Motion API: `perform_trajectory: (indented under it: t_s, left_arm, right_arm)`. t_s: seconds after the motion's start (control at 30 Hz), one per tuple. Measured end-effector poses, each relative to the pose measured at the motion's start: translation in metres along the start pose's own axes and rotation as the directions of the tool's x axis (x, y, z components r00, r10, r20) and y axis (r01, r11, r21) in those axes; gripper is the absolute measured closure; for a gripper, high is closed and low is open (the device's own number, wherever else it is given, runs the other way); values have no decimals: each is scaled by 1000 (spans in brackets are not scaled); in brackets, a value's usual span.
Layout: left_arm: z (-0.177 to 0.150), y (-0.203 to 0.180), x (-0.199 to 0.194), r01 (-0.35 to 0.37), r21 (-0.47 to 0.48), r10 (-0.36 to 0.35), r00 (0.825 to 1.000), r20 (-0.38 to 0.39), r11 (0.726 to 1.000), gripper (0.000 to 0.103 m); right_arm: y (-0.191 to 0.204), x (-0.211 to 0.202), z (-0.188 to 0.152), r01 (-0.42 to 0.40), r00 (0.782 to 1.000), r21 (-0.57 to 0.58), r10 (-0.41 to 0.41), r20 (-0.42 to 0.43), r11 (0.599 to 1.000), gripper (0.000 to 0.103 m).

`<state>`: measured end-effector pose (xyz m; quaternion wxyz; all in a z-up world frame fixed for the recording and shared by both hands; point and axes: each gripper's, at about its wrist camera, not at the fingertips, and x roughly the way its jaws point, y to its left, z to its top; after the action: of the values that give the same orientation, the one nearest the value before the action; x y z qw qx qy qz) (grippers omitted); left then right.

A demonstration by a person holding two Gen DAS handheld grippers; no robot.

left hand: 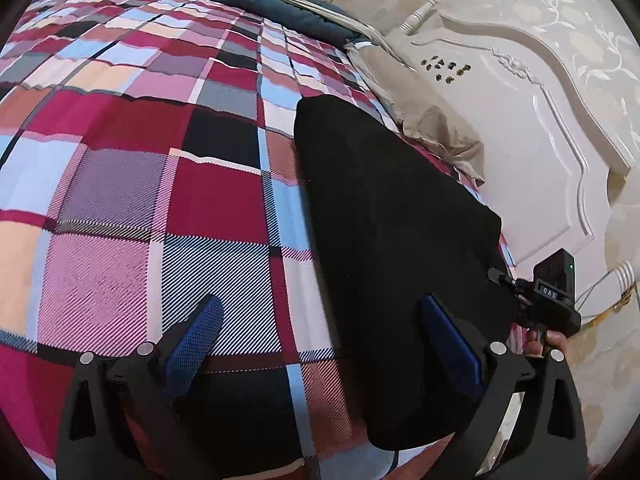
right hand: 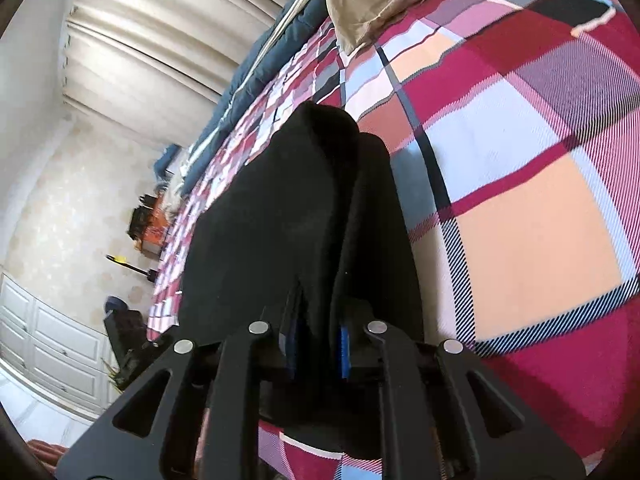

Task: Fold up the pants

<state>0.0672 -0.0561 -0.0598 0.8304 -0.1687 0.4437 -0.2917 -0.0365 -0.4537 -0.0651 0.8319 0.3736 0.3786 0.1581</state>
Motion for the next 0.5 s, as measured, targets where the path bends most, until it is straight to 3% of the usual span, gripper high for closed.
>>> perform_trajectory:
  t_s: [0.4,0.47,0.5]
  left_arm:
    - [2,2,3,10,16,-10,1000,3,1000,4]
    - [1,2,2,13,16,-13,1000,3,1000,4]
    - [1,3,2,16,14,-16,1000,2,1000,4]
  right_arm:
    - [-18,-30,-9,-4,997,73,-1,71,997,85]
    - [-23,-41,-13,4,996,107,-14,91,994,77]
    - [-25,-49,-16,67,991,135,-81,104,989,56]
